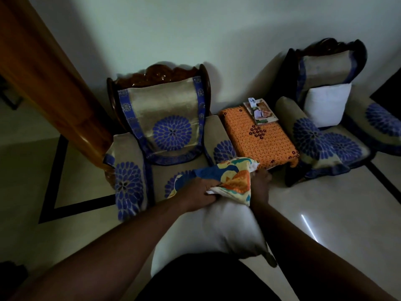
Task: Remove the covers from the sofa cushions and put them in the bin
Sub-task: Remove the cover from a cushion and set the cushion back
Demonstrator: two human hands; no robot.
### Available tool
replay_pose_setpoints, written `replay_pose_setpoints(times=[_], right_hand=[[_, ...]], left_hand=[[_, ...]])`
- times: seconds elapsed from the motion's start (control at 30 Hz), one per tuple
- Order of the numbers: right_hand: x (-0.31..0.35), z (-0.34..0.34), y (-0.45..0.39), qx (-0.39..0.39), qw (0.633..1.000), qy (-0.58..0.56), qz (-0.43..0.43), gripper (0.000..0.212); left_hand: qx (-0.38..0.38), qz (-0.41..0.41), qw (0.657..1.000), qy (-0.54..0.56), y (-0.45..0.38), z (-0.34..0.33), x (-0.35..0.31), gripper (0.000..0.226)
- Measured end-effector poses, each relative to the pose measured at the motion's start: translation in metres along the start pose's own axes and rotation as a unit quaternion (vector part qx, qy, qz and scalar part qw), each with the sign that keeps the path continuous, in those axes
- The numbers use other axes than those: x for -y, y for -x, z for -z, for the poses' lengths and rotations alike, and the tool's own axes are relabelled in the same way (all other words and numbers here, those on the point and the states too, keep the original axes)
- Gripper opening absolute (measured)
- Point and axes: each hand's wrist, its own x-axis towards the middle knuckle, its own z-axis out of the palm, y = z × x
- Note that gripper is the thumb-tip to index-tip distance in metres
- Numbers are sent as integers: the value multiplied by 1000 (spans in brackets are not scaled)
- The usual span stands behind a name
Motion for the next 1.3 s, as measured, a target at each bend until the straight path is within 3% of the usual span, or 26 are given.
replay_pose_setpoints(times=[0.07,0.13,0.17,0.27,0.4,0.5,0.57,0.63,0.73,0.8,0.87,0.93,1.0,1.03,1.1,1.17,1.23,1.3], right_hand=[[-1,4,2,-33,998,-31,43,52],[-2,8,3,22,986,-157,44,18],[-4,8,2,38,978,-202,35,12],[-15,6,-7,8,966,-256,22,20],[5,10,-5,19,927,-374,-17,37],[17,9,-7,38,947,-319,2,30],[19,5,-7,45,965,-258,19,32],[12,0,-10,49,984,-167,50,36],[-6,-8,-13,35,996,-24,81,33],[-11,-12,-3,35,996,-79,37,48],[-20,-20,2,46,988,-133,-63,72],[-31,-30,-1,102,965,-182,-158,85],[-29,-26,-4,171,943,-218,-182,58],[-23,-19,-3,188,946,-202,-172,37],[-10,-9,-15,164,970,-131,-125,19],[13,3,-21,178,981,-71,-21,29],[42,12,-22,205,975,-16,85,43],[72,15,-24,211,964,48,157,39]], left_hand=[[13,-4,1000,-3,-1,-5,2,52],[-1,-12,1000,8,-2,-8,5,55],[-16,-13,1000,22,-1,-9,9,56],[-63,-14,993,97,3,-12,25,60],[-151,3,988,-10,3,-13,44,58],[-174,71,979,-83,2,-16,69,72],[-98,179,977,65,11,-19,80,93],[-22,231,953,197,17,-30,88,103],[-45,220,945,237,18,-39,92,84],[-49,225,949,214,17,-38,94,80],[-51,219,959,175,17,-37,96,74],[-53,186,969,154,18,-40,97,65],[-52,171,977,114,17,-39,91,52],[-67,164,981,74,14,-36,86,47],[-129,119,984,-30,2,-24,72,50],[-173,66,980,-67,-16,-2,48,63],[-164,45,985,33,-36,26,13,75],[-147,21,987,62,-58,51,-23,82]])
